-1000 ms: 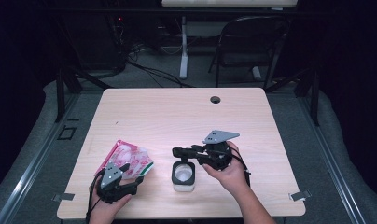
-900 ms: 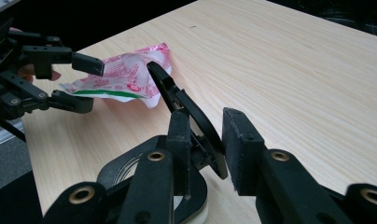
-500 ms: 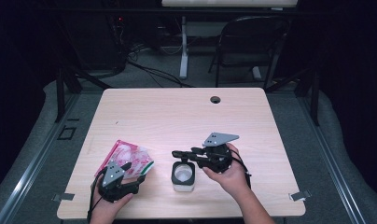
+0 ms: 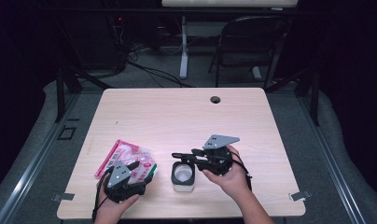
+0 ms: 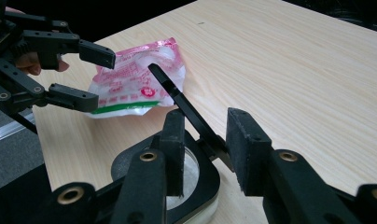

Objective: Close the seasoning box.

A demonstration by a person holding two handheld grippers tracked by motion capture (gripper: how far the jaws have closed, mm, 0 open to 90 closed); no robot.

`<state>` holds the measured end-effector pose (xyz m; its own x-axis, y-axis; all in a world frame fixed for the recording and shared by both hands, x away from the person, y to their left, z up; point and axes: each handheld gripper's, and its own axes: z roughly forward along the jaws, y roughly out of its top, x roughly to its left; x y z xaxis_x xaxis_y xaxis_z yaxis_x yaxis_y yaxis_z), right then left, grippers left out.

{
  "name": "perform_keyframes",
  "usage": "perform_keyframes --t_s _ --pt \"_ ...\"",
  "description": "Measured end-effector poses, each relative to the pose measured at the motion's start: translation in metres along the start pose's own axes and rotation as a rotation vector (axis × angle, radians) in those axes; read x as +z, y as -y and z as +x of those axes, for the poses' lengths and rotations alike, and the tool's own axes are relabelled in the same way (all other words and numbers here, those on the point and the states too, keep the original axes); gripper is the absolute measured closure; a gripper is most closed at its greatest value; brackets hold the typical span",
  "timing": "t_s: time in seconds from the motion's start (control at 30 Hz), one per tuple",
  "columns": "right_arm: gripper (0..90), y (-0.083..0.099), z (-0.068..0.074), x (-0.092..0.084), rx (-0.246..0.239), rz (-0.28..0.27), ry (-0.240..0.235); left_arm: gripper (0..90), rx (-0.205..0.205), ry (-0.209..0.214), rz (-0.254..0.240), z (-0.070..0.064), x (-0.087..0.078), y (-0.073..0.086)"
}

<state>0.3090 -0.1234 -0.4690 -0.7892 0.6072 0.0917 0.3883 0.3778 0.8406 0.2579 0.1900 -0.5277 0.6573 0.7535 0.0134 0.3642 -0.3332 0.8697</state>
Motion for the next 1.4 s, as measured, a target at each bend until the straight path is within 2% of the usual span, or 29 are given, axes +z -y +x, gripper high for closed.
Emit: perform_keyframes --t_s 0.17,0.6,0.7,0.9,1.23,1.4 --pt "67.4 0.001 0.001 -0.001 -0.008 0.006 -0.004 32.8 0.007 0.030 0.000 -0.005 0.006 -0.003" --pt "65.7 0.004 0.003 -0.002 -0.021 0.013 -0.015 40.1 0.016 0.072 0.018 -0.020 0.017 -0.015" --pt "65.2 0.004 0.005 -0.002 -0.022 0.017 -0.015 44.6 0.022 0.086 0.016 -0.025 0.020 -0.022" --pt "64.4 0.005 0.005 -0.002 -0.022 0.015 -0.021 51.5 0.034 0.099 0.001 -0.028 0.023 -0.033" --pt "63.3 0.006 0.008 -0.002 -0.037 0.025 -0.017 59.3 0.076 0.091 -0.025 -0.035 0.028 -0.057" --pt "62.5 0.007 0.008 -0.002 -0.038 0.025 -0.018 60.9 0.074 0.084 -0.019 -0.035 0.030 -0.061"
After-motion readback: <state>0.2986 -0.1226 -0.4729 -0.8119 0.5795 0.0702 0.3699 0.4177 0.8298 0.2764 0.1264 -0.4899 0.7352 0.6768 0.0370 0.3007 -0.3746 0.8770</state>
